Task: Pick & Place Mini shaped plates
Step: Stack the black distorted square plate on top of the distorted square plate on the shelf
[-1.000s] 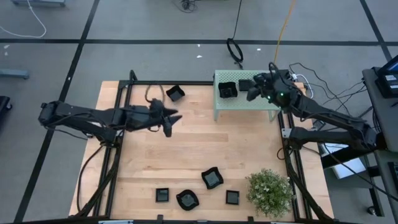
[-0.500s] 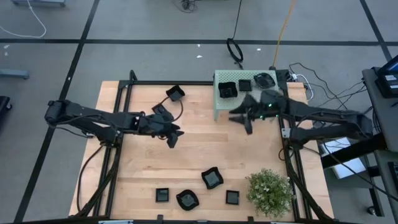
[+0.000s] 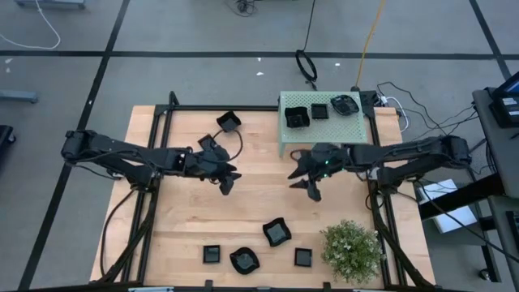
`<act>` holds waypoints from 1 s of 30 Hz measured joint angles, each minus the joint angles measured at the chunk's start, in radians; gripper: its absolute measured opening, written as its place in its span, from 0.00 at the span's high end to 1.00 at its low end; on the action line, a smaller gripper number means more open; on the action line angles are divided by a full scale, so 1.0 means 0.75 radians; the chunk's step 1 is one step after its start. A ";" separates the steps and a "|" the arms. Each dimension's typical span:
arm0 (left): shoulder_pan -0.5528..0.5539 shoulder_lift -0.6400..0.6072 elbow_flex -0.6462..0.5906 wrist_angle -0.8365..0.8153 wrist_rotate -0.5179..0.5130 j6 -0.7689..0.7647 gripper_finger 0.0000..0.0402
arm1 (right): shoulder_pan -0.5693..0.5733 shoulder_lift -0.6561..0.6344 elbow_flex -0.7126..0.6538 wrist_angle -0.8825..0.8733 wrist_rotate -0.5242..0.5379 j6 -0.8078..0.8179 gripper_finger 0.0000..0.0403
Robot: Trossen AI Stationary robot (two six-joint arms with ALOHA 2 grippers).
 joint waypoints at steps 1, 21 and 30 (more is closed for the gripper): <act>0.000 0.010 0.001 0.018 0.000 0.004 0.59 | 0.018 0.020 0.000 0.002 0.000 0.000 0.65; 0.000 0.049 0.002 0.002 0.258 -0.003 0.59 | 0.268 0.546 0.001 0.660 -0.062 0.235 0.60; -0.006 0.048 0.002 -0.005 0.337 -0.002 0.59 | 0.278 0.698 0.001 0.784 -0.109 0.166 0.56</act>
